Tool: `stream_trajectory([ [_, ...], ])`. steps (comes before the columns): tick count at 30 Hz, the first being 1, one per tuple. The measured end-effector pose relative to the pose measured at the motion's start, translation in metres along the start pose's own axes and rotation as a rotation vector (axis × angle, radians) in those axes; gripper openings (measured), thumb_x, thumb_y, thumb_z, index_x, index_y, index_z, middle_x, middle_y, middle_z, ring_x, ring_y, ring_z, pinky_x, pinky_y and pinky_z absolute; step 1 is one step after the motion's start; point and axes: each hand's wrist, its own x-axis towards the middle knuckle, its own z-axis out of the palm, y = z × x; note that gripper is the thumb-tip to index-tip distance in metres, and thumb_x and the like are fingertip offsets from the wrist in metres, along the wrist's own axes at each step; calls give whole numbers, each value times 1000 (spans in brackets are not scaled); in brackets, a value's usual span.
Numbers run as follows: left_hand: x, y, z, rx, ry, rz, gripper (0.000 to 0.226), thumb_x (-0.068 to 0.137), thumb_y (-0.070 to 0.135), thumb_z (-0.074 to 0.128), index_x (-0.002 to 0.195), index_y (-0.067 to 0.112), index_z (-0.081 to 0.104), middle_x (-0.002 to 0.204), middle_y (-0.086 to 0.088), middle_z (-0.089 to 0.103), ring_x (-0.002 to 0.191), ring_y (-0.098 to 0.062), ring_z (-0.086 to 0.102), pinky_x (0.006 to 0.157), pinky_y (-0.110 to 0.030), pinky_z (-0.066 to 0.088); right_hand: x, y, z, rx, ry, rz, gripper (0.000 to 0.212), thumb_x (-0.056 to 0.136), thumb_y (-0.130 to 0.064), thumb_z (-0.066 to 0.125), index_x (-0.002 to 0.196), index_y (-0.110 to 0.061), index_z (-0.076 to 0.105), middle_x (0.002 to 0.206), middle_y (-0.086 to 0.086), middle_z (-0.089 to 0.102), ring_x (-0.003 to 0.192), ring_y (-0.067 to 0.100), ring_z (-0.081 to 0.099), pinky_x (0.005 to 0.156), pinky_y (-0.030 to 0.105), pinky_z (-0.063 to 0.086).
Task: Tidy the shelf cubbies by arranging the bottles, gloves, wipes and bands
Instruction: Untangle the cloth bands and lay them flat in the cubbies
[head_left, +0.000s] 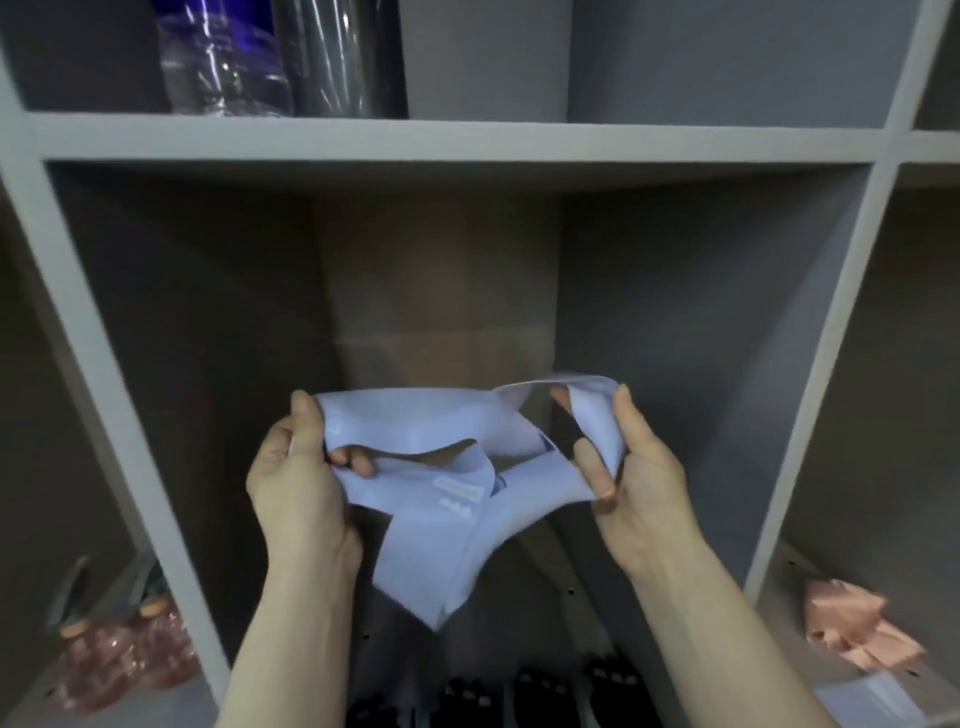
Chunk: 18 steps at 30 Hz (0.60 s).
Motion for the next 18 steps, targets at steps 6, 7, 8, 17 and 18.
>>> stream_trajectory([
  [6,11,10,-13,-47,55,50,36,96,31,55,65,16,43,40,6,39,33,-10,41,43,-21,39,4,-14,-24,26,-103,-60,28,90,-27,59,94,0,57,57,8,52,38,14,40,41,16,36],
  [7,12,10,-14,-31,41,65,36,95,31,55,65,16,44,40,6,38,33,-10,40,42,-20,38,4,-14,-26,7,-72,-85,19,95,-22,51,85,-6,54,46,0,49,29,7,33,33,13,30],
  [8,12,10,-15,-12,30,83,35,96,31,55,65,16,44,39,6,37,32,-10,39,40,-19,35,4,-15,-25,-10,-15,-110,19,98,-19,47,81,-11,52,41,-5,46,25,4,28,30,13,25],
  [17,2,4,-18,507,-139,326,31,91,43,57,75,18,59,62,3,54,61,-11,51,59,-31,41,3,-9,-14,-92,236,-212,19,100,-12,46,82,-15,48,45,-6,48,27,0,36,31,12,30],
  [18,-1,2,-15,585,-217,332,29,88,48,59,80,20,62,70,6,60,68,-8,56,65,-32,44,1,-7,-10,-111,203,-194,18,100,-11,46,82,-14,49,49,-3,47,27,1,37,32,13,31],
])
